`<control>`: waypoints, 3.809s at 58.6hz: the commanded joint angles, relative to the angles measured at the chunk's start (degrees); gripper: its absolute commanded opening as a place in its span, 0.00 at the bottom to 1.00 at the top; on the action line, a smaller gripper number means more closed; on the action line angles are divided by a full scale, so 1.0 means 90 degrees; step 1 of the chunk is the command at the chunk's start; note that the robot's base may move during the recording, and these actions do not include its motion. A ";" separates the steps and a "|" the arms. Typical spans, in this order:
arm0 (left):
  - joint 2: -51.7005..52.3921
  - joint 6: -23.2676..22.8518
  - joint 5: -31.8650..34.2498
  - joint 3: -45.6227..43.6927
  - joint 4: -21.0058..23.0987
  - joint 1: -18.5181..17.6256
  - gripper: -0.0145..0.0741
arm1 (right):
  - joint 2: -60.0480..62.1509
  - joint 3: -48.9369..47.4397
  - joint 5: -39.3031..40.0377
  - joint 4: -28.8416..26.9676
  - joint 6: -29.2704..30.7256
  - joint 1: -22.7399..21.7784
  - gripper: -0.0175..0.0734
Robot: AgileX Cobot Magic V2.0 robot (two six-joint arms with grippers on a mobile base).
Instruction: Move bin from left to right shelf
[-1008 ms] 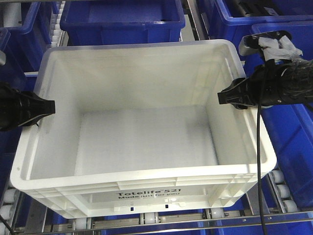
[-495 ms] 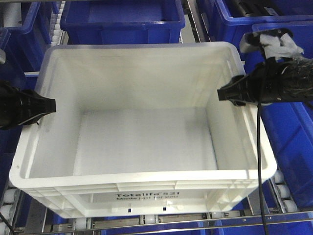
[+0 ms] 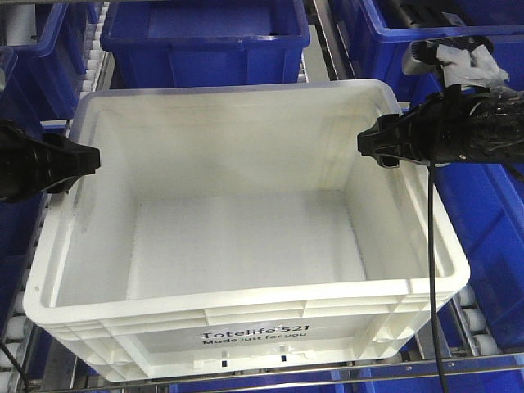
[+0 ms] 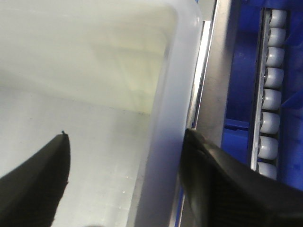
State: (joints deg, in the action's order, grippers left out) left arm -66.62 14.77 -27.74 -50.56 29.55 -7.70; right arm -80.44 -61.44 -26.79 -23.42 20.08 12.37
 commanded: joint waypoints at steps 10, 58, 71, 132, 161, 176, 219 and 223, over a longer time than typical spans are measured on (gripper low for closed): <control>0.0231 0.0015 0.0425 -0.0232 0.0188 -0.0039 0.56 | 0.0510 -0.0229 0.0443 0.0143 0.0052 0.0019 0.72; 0.0645 0.0326 0.0365 -0.0232 0.0035 -0.0039 0.56 | 0.0864 -0.0171 0.0251 0.0224 0.0058 0.0019 0.72; 0.1120 0.0518 0.0649 0.0112 0.0042 -0.0039 0.56 | 0.1671 0.1052 0.1917 0.0035 0.0111 0.0019 0.72; 0.6492 0.1351 0.2422 0.3697 0.0036 -0.0045 0.56 | 0.6828 0.5336 0.4267 0.0039 0.1217 0.0019 0.71; 0.6492 0.1345 0.2455 0.3697 0.0042 -0.0045 0.56 | 0.6828 0.5336 0.4548 0.0039 0.1211 0.0019 0.71; 0.6492 0.1345 0.2409 0.3697 0.0042 -0.0045 0.27 | 0.6828 0.5336 0.4548 0.0039 0.1211 0.0019 0.36; 0.6492 0.1348 0.2409 0.3697 0.0040 -0.0045 0.15 | 0.6828 0.5336 0.4548 0.0031 0.1211 0.0019 0.18; 0.6492 0.1348 0.2409 0.3697 0.0040 -0.0045 0.15 | 0.6828 0.5336 0.4548 0.0013 0.1211 0.0019 0.18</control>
State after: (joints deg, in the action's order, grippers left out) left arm -7.42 26.93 -9.77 -15.82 29.33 -7.70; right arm -18.73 -11.87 10.08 -23.37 29.92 12.54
